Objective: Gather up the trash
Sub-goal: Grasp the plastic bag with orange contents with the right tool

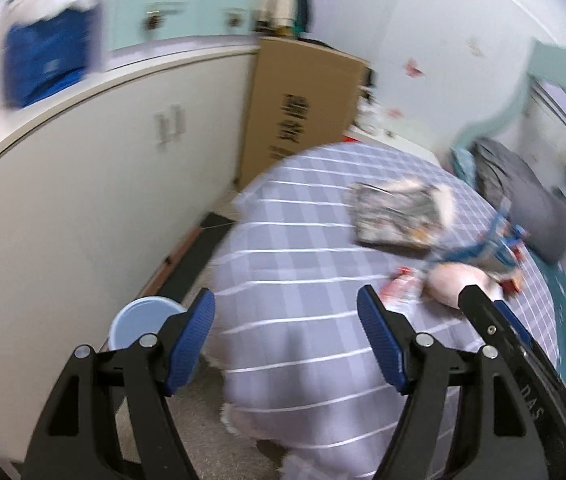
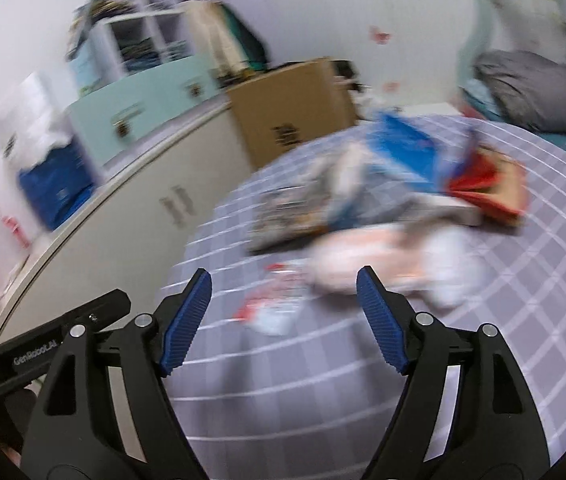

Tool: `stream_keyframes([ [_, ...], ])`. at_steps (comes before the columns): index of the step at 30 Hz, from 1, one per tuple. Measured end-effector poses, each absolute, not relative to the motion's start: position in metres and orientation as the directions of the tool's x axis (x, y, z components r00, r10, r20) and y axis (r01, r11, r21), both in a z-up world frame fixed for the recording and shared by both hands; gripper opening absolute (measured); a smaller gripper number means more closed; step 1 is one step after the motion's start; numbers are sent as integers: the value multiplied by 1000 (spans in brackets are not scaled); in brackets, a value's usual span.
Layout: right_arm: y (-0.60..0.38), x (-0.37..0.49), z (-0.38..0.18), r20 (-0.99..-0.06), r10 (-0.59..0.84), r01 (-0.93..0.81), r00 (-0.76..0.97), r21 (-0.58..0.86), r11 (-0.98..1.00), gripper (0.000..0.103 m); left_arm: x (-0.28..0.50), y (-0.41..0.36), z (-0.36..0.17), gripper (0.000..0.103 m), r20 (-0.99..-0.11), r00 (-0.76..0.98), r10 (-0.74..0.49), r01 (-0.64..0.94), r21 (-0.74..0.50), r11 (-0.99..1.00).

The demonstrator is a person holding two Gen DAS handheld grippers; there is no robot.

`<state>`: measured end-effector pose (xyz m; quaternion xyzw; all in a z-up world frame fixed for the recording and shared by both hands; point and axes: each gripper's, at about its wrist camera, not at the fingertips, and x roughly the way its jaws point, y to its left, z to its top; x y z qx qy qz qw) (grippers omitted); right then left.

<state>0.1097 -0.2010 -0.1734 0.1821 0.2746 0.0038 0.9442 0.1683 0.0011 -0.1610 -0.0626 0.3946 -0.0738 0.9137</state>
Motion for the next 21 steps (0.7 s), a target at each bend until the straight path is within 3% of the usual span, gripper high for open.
stream_keyframes([
  [6,-265,105,-192,-568,53,209,821,386,899,74,180,-70,-181,70,-744,626,-235,221,-119,968],
  [9,-285,111,-202,-609,103,222,786,434,873,74,187,-90,-192,55,-769,602,-216,247,-79,966],
  [13,-297,119,-207,-625,168,207,763,482,852,74,194,-103,-201,52,-785,586,-200,263,-50,964],
  [19,-296,134,-204,-625,204,174,753,489,855,71,203,-112,-207,16,-801,561,-208,303,-35,952],
  [20,-297,135,-205,-631,204,174,749,484,857,60,203,-111,-207,3,-802,557,-216,304,-45,952],
  [21,-296,136,-205,-634,207,175,745,485,857,49,203,-111,-207,0,-803,558,-211,296,-45,954],
])
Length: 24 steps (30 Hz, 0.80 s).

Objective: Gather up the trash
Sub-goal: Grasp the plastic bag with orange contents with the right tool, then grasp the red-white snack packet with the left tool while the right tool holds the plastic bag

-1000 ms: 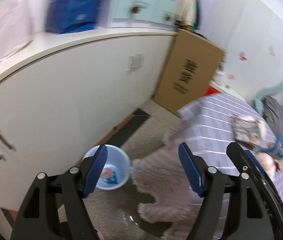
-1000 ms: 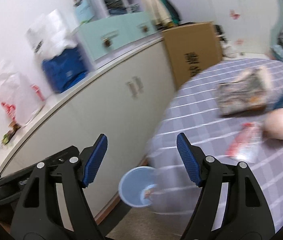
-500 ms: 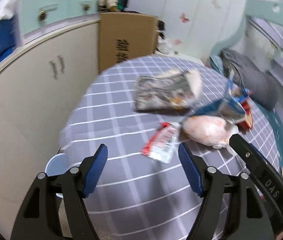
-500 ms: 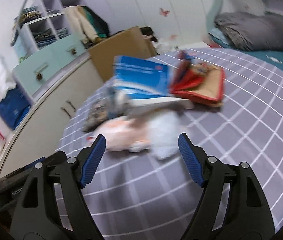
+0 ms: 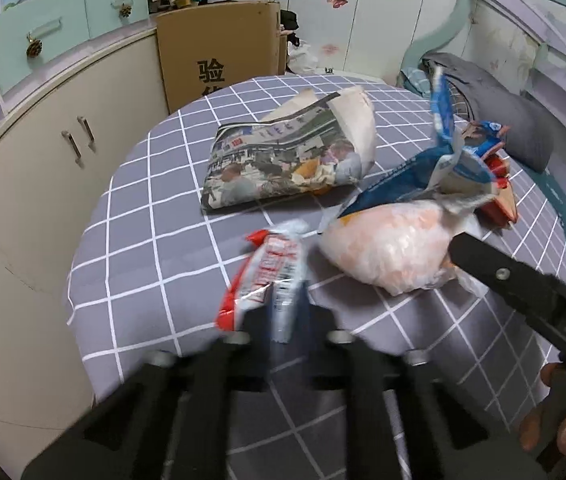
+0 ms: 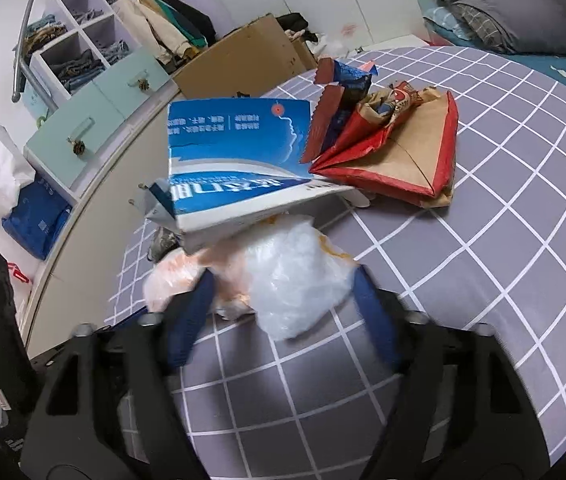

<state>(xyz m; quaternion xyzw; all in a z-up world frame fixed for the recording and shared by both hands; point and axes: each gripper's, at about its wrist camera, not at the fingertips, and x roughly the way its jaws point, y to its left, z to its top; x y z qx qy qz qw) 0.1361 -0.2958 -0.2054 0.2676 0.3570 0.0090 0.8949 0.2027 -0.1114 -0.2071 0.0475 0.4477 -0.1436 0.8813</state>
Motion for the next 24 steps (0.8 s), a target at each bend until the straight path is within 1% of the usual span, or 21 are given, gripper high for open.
stream_keyframes([
  [2,-298,138,-209,-633,245,156,735,509,846,37,202,-108,-208,0,-800,561,-213,283,-56,957],
  [4,-296,139,-209,-631,265,140,729,516,845,32,199,-101,-207,0,-796,563,-221,268,-77,960],
  [6,-295,138,-211,-619,294,122,728,540,833,23,195,-92,-205,0,-792,569,-221,251,-89,964],
  [8,-295,134,-211,-607,306,116,733,555,824,18,189,-85,-203,0,-787,577,-221,235,-99,967],
  [14,-292,103,-204,-559,338,72,757,585,808,15,178,-71,-187,0,-763,611,-213,190,-120,974],
  [17,-289,92,-194,-540,336,56,771,584,810,14,168,-66,-173,0,-735,641,-222,181,-136,974],
  [20,-284,82,-177,-516,319,36,795,565,824,14,161,-64,-161,0,-711,667,-223,181,-136,974],
  [24,-273,70,-152,-493,250,21,833,481,877,14,148,-60,-146,0,-683,695,-223,188,-127,974],
])
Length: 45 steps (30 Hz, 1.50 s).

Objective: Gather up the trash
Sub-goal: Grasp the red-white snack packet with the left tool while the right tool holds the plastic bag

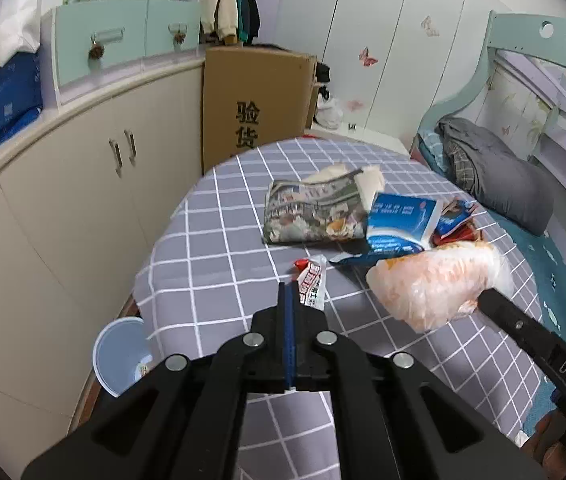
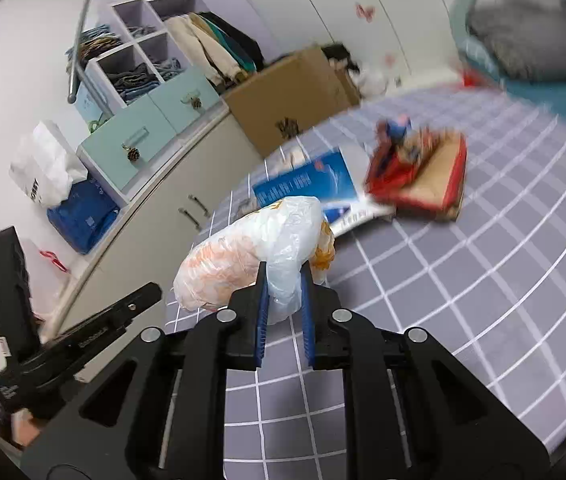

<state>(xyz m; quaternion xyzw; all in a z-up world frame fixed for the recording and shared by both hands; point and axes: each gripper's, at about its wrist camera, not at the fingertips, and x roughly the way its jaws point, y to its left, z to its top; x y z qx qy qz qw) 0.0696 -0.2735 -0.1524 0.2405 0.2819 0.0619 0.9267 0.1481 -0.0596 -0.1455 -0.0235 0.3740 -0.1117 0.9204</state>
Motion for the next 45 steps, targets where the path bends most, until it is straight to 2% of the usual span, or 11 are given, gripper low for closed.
stream_keyframes([
  [4,-253,63,-137,-483,199,4,853,387,922,14,136,-45,-133,0,-653,721,-232,184,-141,973],
  [13,-213,69,-137,-492,218,-47,843,337,940,14,120,-2,-127,0,-626,740,-245,168,-180,969],
  [21,-174,81,-132,-496,219,-80,840,285,955,14,121,45,-138,0,-630,723,-285,146,-264,953],
  [31,-197,89,-134,-492,40,59,870,184,981,14,151,-7,-163,2,-693,611,-384,269,-274,923],
  [32,-201,89,-136,-494,22,74,869,173,982,14,157,-15,-165,5,-699,600,-390,277,-276,920],
  [34,-209,89,-139,-493,-6,94,870,155,983,14,164,-27,-170,25,-709,589,-388,286,-266,921],
  [35,-213,90,-140,-493,-15,103,870,150,983,14,168,-35,-172,43,-713,591,-378,289,-251,924],
  [45,-252,94,-148,-489,-32,130,872,170,977,14,197,-93,-196,43,-757,587,-285,315,-110,943],
])
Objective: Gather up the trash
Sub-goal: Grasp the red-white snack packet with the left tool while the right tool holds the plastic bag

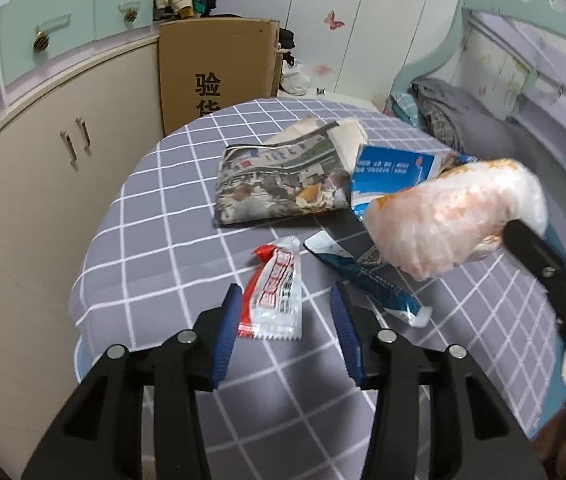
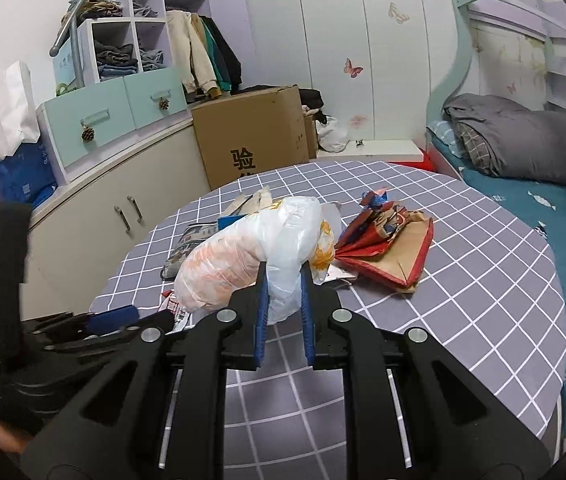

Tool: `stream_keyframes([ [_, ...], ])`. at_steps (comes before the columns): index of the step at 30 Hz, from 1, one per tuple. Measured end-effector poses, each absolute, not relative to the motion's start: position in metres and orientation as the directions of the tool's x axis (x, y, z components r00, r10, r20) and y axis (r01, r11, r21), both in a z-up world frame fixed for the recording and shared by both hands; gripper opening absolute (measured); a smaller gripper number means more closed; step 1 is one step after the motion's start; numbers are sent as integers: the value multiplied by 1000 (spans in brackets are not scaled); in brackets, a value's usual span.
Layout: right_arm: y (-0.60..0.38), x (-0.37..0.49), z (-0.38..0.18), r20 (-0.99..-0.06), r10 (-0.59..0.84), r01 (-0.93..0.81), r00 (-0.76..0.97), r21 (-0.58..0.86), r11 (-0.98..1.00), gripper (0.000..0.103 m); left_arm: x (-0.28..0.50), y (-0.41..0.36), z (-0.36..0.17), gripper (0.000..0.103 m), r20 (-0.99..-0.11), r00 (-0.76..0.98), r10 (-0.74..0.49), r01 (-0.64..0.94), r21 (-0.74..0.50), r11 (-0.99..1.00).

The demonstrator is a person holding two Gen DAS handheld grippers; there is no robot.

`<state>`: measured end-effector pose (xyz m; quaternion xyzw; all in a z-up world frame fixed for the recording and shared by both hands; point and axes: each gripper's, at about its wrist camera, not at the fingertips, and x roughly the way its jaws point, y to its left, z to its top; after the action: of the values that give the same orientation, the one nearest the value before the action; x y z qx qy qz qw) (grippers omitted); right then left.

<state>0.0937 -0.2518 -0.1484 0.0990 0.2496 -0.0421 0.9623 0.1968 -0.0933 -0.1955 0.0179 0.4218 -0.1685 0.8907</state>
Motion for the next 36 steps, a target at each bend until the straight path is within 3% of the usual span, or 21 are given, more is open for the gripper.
stream_keyframes([
  [1,-254,94,-149,-488,-30,129,872,170,977,14,199,-95,-197,38,-762,586,-277,315,-101,944],
  [3,-256,94,-149,-487,-24,124,873,175,977,14,206,-99,-203,13,-777,572,-262,308,-93,947],
  [6,-255,95,-147,-483,-16,117,875,179,977,14,208,-98,-210,0,-784,558,-271,309,-107,945],
  [14,-234,97,-140,-472,5,80,882,160,984,14,195,-43,-198,0,-719,587,-372,247,-278,928],
  [20,-223,103,-135,-471,14,71,882,162,984,14,198,-36,-197,3,-711,576,-404,241,-325,915],
  [21,-222,104,-136,-474,10,74,880,158,985,14,198,-40,-199,10,-721,566,-400,247,-315,916],
  [22,-222,104,-137,-478,7,76,879,153,985,14,198,-48,-201,31,-733,569,-374,248,-281,927],
  [23,-222,104,-138,-481,2,80,877,150,985,15,198,-54,-201,61,-735,584,-346,248,-244,938],
  [24,-223,105,-140,-483,-2,84,876,149,985,15,196,-58,-201,64,-724,604,-332,258,-216,942],
  [29,-233,108,-143,-484,-17,98,875,143,985,15,204,-85,-209,64,-762,576,-296,311,-130,941],
  [33,-237,111,-146,-486,-14,99,874,150,984,14,208,-104,-213,37,-775,607,-175,314,32,949],
  [36,-235,111,-148,-486,-8,95,874,154,983,14,209,-106,-210,27,-779,602,-175,318,32,948],
])
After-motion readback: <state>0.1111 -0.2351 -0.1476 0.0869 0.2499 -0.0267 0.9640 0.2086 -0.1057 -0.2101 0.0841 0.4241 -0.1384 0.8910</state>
